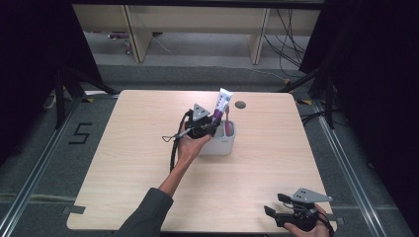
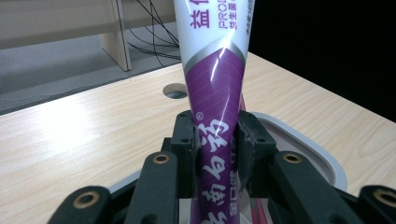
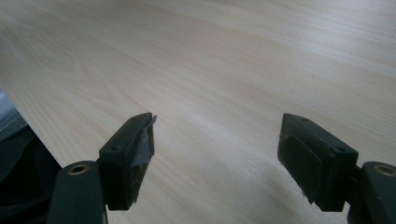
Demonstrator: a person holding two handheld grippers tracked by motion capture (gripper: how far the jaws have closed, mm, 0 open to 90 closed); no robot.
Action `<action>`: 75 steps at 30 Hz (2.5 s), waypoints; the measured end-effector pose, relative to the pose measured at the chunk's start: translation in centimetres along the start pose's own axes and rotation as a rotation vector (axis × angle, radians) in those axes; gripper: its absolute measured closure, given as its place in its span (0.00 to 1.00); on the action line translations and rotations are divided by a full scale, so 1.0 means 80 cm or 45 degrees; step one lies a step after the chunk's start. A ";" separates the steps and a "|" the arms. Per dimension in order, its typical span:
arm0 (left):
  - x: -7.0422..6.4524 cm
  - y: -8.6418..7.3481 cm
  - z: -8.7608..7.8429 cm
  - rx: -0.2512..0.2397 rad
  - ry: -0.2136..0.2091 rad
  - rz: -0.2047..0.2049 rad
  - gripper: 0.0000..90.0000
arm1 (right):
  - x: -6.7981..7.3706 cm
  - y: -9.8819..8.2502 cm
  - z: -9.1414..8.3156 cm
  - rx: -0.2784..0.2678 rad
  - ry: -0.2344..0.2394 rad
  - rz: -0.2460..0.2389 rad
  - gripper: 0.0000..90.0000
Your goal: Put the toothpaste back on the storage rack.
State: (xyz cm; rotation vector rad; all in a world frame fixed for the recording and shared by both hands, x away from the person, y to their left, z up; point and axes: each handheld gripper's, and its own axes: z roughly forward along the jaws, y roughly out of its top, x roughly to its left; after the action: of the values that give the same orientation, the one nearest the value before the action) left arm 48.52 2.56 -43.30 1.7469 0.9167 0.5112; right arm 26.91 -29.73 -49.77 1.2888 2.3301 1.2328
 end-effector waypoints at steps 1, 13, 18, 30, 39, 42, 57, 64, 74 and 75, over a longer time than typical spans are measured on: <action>0.000 0.000 0.000 0.005 0.001 0.002 0.79 | 0.000 0.000 0.000 0.000 -0.002 -0.004 0.31; -0.004 -0.001 0.001 0.057 0.032 0.047 0.79 | -0.001 0.000 0.000 0.006 -0.010 -0.020 0.31; -0.008 0.000 0.001 0.071 0.033 0.063 0.79 | -0.003 0.001 -0.001 0.000 -0.020 -0.050 0.31; -0.009 -0.002 0.002 0.151 0.050 0.115 0.78 | -0.003 0.001 -0.001 -0.001 -0.021 -0.055 0.31; -0.009 -0.002 -0.001 0.220 0.058 0.151 0.76 | -0.002 0.001 -0.001 0.006 -0.013 -0.040 0.31; -0.009 -0.002 -0.003 0.229 0.050 0.153 0.71 | -0.002 0.001 -0.002 0.005 -0.010 -0.039 0.31; -0.009 0.018 -0.021 0.205 0.036 0.133 0.65 | -0.003 0.001 0.001 0.001 -0.006 -0.055 0.31; -0.010 0.018 -0.024 0.218 0.031 0.129 0.56 | -0.003 0.001 0.001 0.002 -0.007 -0.052 0.31; -0.007 0.022 -0.032 0.202 0.053 0.099 0.40 | 0.000 0.000 0.001 0.010 0.006 -0.015 0.31; -0.007 0.022 -0.033 0.203 0.063 0.097 0.39 | 0.000 0.000 0.001 0.010 0.006 -0.017 0.31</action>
State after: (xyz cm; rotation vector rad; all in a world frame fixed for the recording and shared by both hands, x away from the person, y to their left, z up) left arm 46.93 3.45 -40.68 1.9267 0.9505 0.5454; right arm 26.96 -29.69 -49.84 1.2718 2.3451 1.2250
